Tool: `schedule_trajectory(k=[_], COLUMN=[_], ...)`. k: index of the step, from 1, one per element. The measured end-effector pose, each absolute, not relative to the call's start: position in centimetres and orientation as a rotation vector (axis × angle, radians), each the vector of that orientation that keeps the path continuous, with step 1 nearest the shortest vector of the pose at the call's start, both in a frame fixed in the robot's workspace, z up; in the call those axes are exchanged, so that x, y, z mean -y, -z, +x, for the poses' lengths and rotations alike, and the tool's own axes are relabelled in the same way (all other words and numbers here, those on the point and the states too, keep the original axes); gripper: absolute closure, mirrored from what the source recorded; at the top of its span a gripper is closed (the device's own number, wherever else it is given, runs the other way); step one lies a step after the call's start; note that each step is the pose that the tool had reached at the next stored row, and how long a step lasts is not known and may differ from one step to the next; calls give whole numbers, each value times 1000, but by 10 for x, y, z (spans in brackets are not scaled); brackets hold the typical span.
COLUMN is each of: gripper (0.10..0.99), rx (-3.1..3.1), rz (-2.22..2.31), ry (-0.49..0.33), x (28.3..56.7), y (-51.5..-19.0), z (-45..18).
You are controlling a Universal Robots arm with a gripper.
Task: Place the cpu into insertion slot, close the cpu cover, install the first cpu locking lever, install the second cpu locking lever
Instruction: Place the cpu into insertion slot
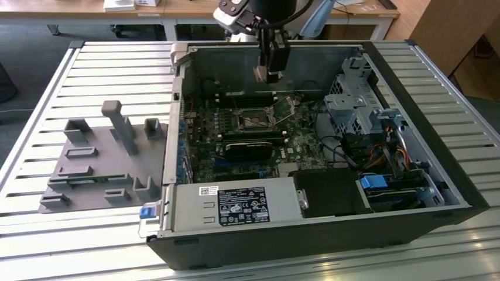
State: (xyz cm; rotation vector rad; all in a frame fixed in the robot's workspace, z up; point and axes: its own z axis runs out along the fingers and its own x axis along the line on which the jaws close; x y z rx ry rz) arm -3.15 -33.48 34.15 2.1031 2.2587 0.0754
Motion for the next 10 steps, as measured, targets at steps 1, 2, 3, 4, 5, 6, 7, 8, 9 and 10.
schedule_trajectory(k=[1,2,3,4,5,6,7,8,9,10], gripper=[545,545,545,545,545,545,545,545,545,545], rx=[-2257,-2255,-2254,-2253,-2253,-2253,-2252,-2252,-2252,-2252], rz=[2105,2106,2108,2109,2109,2109,2110,2110,2110,2110], ry=[-75,-75,-76,-75,-75,-75,-75,-75,-75,-75], x=[335,335,335,335,335,335,335,335,335,335], y=[-341,-341,-340,-340,-339,-338,-337,-336,-335,-334], z=[-32,-32,-32,-32,-32,-32,-32,-32,-32,-32])
